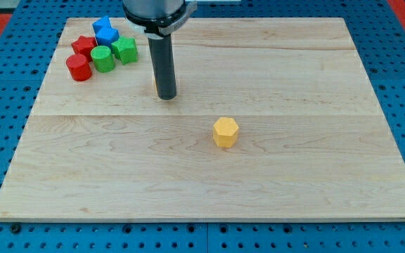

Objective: Push the yellow hexagon towards the left side of the board

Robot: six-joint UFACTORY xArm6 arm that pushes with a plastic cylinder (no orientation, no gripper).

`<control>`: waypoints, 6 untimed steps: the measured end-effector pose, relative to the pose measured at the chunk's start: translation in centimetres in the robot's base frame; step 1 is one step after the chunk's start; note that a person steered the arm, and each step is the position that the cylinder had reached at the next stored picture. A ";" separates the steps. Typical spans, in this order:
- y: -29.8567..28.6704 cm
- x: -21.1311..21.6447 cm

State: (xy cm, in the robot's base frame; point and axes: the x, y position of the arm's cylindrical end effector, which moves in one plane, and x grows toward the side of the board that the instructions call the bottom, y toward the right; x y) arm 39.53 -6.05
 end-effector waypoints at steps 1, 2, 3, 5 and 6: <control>3.7 0.0; -0.4 -2.5; -6.6 -4.0; 8.3 -0.6; 18.3 4.2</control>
